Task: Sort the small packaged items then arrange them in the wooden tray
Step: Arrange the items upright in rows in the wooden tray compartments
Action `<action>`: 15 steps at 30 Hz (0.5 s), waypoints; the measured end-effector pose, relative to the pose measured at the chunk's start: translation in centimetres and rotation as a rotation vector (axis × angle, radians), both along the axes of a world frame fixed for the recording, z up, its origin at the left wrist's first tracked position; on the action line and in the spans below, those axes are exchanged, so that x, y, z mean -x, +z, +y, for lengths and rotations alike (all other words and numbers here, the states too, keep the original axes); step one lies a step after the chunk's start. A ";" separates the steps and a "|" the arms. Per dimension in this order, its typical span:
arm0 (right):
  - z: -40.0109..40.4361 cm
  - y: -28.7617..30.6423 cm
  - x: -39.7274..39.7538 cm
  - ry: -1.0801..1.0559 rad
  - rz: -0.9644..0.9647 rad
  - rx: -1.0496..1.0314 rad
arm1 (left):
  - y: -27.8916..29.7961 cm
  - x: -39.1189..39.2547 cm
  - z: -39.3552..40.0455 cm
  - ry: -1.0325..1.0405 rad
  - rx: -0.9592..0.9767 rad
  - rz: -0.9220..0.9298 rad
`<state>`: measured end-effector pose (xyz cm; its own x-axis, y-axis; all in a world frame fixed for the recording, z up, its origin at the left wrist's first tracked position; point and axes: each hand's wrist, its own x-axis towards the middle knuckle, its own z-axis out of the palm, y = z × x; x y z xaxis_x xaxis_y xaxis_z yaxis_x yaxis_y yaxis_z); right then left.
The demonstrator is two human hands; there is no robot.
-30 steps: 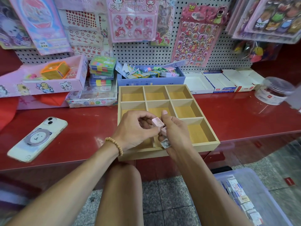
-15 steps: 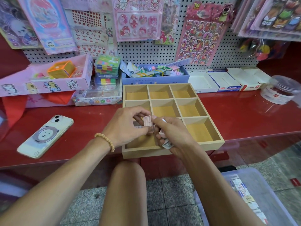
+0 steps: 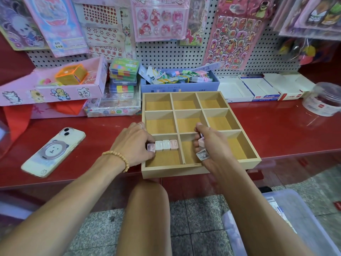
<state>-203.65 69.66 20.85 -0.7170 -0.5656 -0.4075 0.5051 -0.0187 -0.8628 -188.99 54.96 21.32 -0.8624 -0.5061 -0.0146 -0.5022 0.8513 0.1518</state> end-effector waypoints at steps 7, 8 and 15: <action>0.0 0.0 0.0 -0.021 -0.024 0.008 | -0.2 -0.1 -0.2 0.026 0.009 0.049; -0.1 0.0 0.0 -0.020 -0.026 0.008 | -0.2 0.0 -0.2 0.021 0.021 0.054; -0.2 0.1 -0.3 -0.054 -0.187 0.108 | -0.4 0.4 0.2 -0.004 0.067 0.102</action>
<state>-203.38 69.47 20.91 -0.6649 -0.5760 -0.4755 0.6520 -0.1368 -0.7458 -189.34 55.11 20.96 -0.8598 -0.4993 0.1071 -0.4834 0.8634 0.1444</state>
